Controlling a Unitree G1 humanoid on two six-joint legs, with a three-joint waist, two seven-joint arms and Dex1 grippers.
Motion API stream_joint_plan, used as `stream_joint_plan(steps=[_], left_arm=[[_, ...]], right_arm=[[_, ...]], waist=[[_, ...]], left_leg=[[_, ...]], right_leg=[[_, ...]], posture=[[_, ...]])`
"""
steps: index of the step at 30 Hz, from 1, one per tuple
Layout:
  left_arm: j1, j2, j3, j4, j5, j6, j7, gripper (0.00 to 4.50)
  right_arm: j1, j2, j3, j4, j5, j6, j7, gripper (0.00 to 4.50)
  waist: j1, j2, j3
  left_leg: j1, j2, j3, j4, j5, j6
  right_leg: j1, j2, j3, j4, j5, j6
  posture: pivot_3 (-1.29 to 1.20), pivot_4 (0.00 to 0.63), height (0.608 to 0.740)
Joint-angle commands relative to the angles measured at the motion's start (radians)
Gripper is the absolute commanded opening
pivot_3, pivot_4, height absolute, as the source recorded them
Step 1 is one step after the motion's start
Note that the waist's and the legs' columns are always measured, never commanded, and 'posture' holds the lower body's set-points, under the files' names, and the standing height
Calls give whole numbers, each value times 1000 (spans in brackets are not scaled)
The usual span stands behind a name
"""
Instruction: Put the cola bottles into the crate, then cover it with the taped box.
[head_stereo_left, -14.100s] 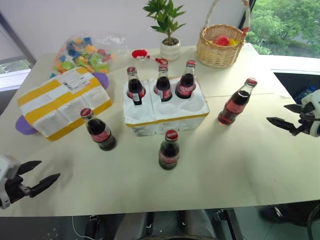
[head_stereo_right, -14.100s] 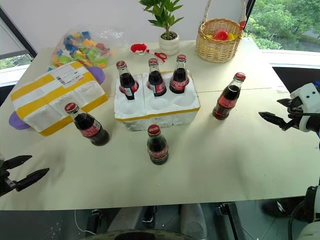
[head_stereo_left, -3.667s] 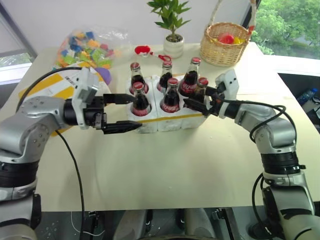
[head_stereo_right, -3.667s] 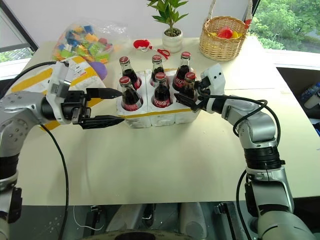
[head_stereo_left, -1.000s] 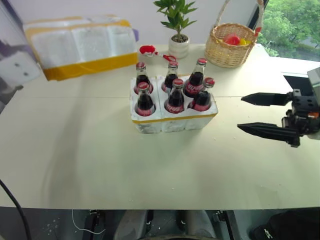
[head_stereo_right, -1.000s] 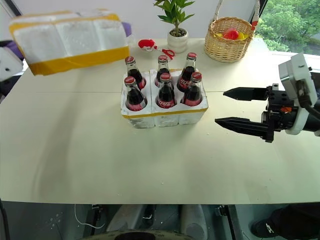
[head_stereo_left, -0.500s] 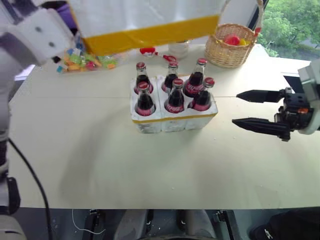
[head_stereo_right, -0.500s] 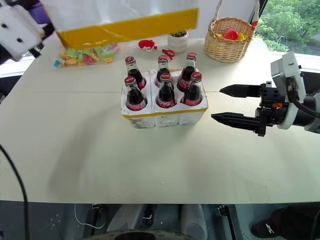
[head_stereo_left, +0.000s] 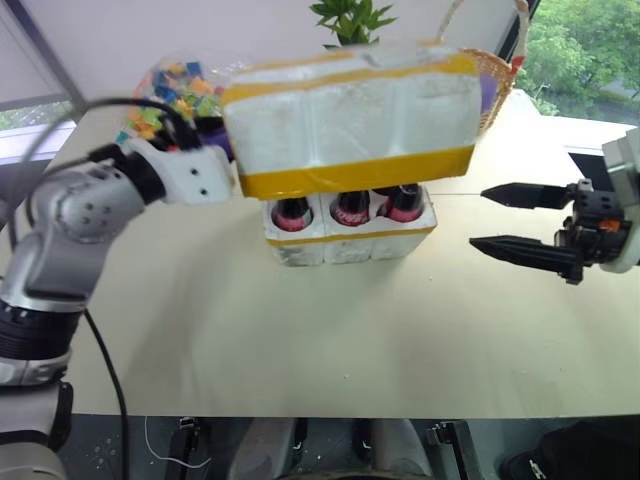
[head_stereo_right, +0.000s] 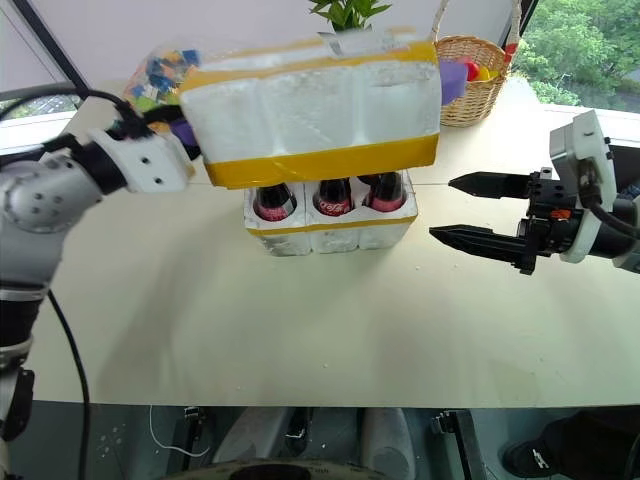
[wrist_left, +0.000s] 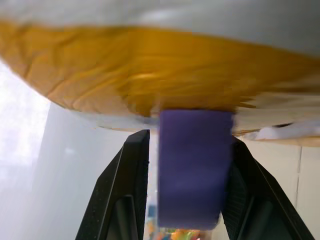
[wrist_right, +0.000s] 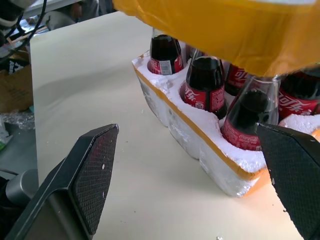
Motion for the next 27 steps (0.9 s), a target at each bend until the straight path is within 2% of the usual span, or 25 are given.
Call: stream_joint_plan(steps=[1, 7, 10, 13, 14, 18, 20, 24, 27], left_arm=[[-18, -22, -14, -11, 74, -26, 47, 1864], [-15, -31, -38, 30, 149, -91, 64, 1864], [30, -17, -22, 34, 150, -115, 56, 2745], [94, 11, 9, 25, 134, -119, 31, 4282], [115, 24, 19, 21, 123, -123, 20, 4472], [204, 84, 72, 6, 43, -127, -50, 4472], [239, 104, 112, 10, -39, -109, -103, 4472], [299, 103, 223, -9, -365, 102, -286, 4472], [365, 187, 375, -22, -775, 513, -536, 4472]], right_arm=[[5, 4, -46, -27, 18, -3, -11, 4500], [6, 6, -54, -27, 24, -1, -28, 4500], [18, 9, -63, -31, 26, 1, -33, 4500], [38, 9, -71, -36, 22, 0, -32, 4500], [43, 8, -73, -34, 20, 0, -31, 4500], [65, 0, -74, -19, -2, -12, -17, 4500], [71, -3, -67, -8, -17, -20, -10, 4500], [87, -3, -48, 13, -59, -44, 7, 4500], [93, 4, -29, 36, -88, -62, 19, 4500]], waist=[[0, 0, 0], [-1, 0, 0], [0, 0, 0], [-1, 0, 0], [-1, 0, 0], [-2, 0, 0], [-2, 0, 0], [-2, 1, 0], [-5, 0, 0]], left_leg=[[0, 0, 0, 0, 0, 0], [0, 0, 0, 0, 0, 0], [0, 0, 0, 0, 0, 0], [0, 0, 0, 0, 0, 0], [0, 0, 0, 0, 0, 0], [0, 1, 0, 0, 0, 0], [0, 1, 0, 0, 0, 0], [1, 1, 0, 0, 0, 0], [1, 1, 0, 0, 0, 0]], right_leg=[[0, 0, 0, 0, 0, 0], [0, 0, 0, 0, 0, 0], [0, 0, 0, 0, 0, 0], [0, 0, 0, 0, 0, 0], [0, 0, 0, 0, 0, 0], [0, 0, 0, 0, 0, 0], [0, 0, 0, 0, 0, 0], [0, 0, 0, 1, 0, 0], [0, 0, 0, 1, 0, 0]], posture=[[0, 150, 732], [0, 150, 732], [0, 150, 732], [0, 150, 732], [0, 150, 732], [0, 150, 732], [0, 150, 732], [0, 150, 732], [0, 150, 732]])
